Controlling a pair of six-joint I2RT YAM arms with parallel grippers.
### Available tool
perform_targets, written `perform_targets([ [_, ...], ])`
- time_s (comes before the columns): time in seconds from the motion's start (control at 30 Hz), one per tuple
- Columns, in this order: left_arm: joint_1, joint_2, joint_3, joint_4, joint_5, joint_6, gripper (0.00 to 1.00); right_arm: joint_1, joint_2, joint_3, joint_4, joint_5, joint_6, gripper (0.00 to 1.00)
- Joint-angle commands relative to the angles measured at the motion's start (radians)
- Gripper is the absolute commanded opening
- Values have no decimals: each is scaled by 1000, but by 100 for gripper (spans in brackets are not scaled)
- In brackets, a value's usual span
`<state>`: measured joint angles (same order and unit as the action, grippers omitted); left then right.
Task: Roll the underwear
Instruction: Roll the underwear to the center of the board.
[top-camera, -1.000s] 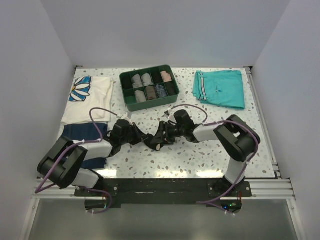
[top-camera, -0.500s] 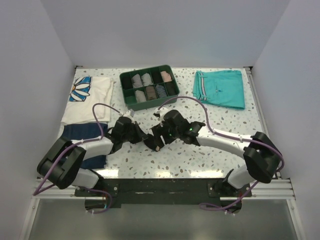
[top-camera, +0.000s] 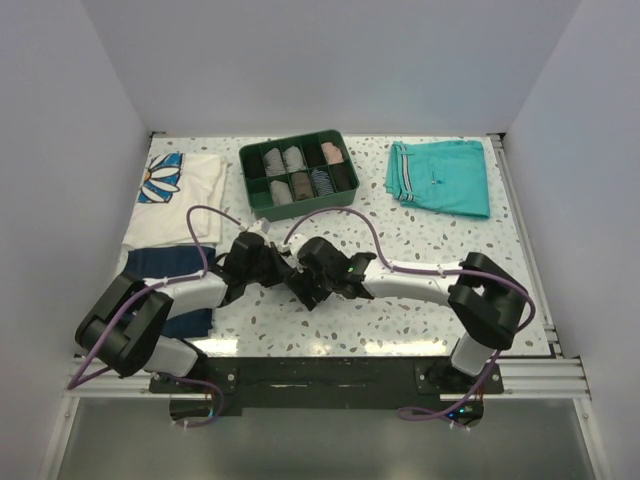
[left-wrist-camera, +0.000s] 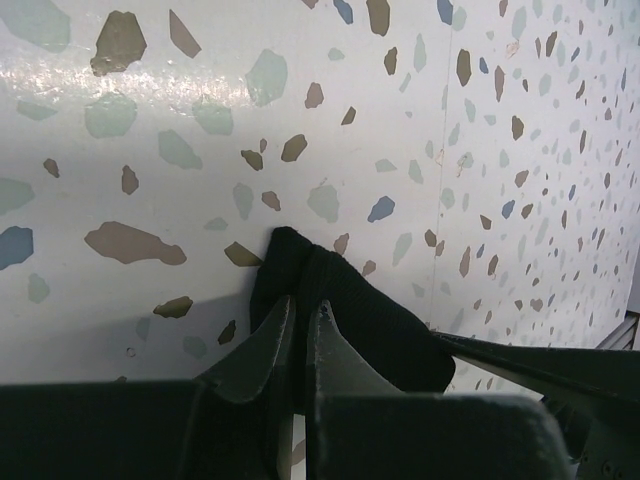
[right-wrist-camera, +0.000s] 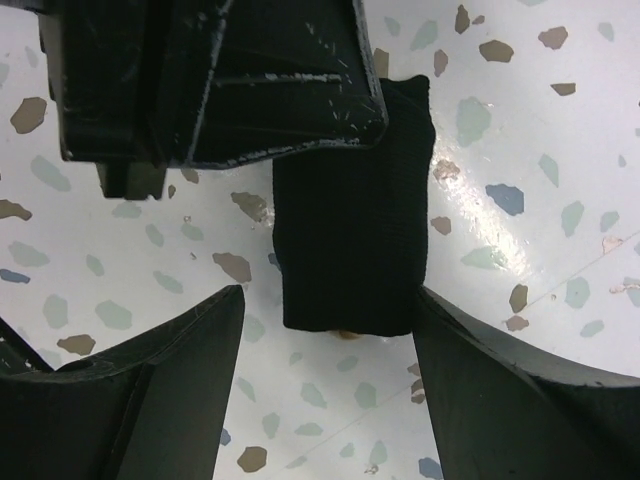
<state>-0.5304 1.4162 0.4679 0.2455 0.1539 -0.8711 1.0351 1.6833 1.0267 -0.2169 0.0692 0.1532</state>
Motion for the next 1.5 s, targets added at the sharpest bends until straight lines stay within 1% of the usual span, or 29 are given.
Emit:
perform_targets([
  [0.0, -5, 24, 9, -54, 6, 26, 0, 26, 24, 68, 39, 61, -46, 71],
  [0.17, -5, 26, 9, -54, 6, 23, 0, 42, 72, 90, 27, 86, -63, 70],
  [0.27, -5, 20, 5, -52, 6, 18, 0, 48, 93, 82, 16, 96, -60, 68],
  [0.33, -5, 18, 2, -51, 7, 14, 0, 49, 99, 75, 17, 104, -55, 63],
  [0.37, -5, 17, 2, -51, 7, 12, 0, 51, 107, 67, 19, 109, -50, 60],
  [0.4, -5, 17, 2, -51, 6, 12, 0, 49, 105, 59, 24, 110, -43, 52],
  [0.43, -5, 17, 2, -51, 9, 12, 0, 51, 105, 53, 28, 113, -38, 47],
  [0.47, -5, 15, 3, -52, 10, 11, 0, 51, 102, 38, 40, 113, -34, 39],
  [0.5, -5, 15, 3, -51, 9, 9, 0, 51, 96, 30, 48, 113, -21, 28],
  [0.63, -5, 4, 3, -52, 12, 6, 0, 51, 73, -5, 82, 86, 14, 17],
  [0.73, -5, -22, 3, -61, 12, 4, 1, 46, 70, -27, 108, 51, 54, 13],
  [0.83, -3, -69, 6, -90, -10, 1, 10, 17, 76, -56, 142, -34, 120, 11],
  [0.87, -3, -83, 12, -101, -25, 1, 17, 7, 75, -85, 180, -66, 144, 11],
  [0.93, 0, -123, 23, -146, -43, 7, 21, -30, 82, -103, 209, -130, 216, 11],
  [0.97, -3, -137, 28, -158, -63, 9, 25, -41, 84, -126, 253, -149, 241, 10],
  [1.0, -2, -152, 31, -179, -73, 7, 27, -50, 82, -140, 275, -195, 281, 10],
  [1.07, 0, -198, 29, -204, -103, 7, 34, -73, 76, -174, 335, -224, 316, 9],
  [1.17, 4, -244, 28, -225, -125, 6, 41, -104, 73, -203, 393, -285, 382, 9],
  [1.23, 6, -270, 25, -233, -131, 1, 43, -131, 81, -215, 421, -334, 437, 8],
  [1.3, 6, -286, 17, -232, -136, -2, 48, -147, 101, -228, 455, -367, 489, 8],
  [1.37, 6, -304, 6, -230, -137, -2, 49, -162, 113, -246, 491, -404, 519, 8],
  [1.47, 6, -319, -15, -206, -113, -2, 51, -168, 127, -241, 476, -422, 540, 7],
])
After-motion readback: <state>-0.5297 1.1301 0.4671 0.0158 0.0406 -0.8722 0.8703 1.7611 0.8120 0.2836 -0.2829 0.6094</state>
